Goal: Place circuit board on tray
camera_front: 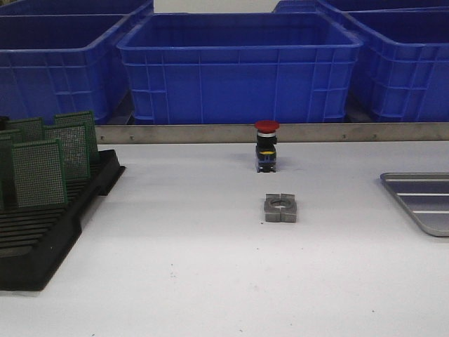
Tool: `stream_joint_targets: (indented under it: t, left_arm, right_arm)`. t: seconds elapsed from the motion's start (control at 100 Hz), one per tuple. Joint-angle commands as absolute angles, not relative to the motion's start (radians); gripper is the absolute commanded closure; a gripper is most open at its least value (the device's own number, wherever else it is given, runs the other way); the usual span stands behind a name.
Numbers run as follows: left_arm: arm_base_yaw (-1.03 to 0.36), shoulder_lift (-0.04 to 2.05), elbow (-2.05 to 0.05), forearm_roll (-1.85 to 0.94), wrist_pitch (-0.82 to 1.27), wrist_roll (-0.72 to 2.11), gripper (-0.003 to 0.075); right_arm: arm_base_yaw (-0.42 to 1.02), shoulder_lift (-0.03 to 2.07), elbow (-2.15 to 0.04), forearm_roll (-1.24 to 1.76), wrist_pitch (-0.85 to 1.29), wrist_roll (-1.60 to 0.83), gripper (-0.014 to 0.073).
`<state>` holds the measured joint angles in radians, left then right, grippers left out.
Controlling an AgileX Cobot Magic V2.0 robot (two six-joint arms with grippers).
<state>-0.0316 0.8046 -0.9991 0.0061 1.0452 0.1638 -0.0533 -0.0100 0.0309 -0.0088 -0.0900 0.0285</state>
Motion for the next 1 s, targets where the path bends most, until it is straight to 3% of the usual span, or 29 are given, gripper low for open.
stream_joint_targets:
  t: [0.0,0.23,0.45,0.52,0.99]
  left_arm:
    - [-0.030,0.846,-1.054,-0.018,1.010,0.166,0.0739]
    - [-0.030,0.900,-1.065,-0.037,1.023,0.198,0.0714]
    - [-0.030,0.904,-1.065,-0.041,1.030,0.198,0.0400]
    - [-0.030,0.904,-1.065,-0.041,1.026,0.198,0.0343]
    - [-0.030,1.021,-1.145,-0.059,1.114,0.349,0.0326]
  right_arm:
    - [-0.052,-0.027,0.034,-0.007,-0.168,0.018,0.0663]
    - [-0.052,-0.027,0.034,-0.007,-0.168,0.018,0.0663]
    - [-0.052,-0.027,0.034,-0.007,-0.168,0.018,0.0663]
    - [-0.052,-0.027,0.034,-0.007,-0.168,0.018,0.0663]
    - [-0.052,-0.027,0.034,-0.007,-0.168,0.018,0.0663]
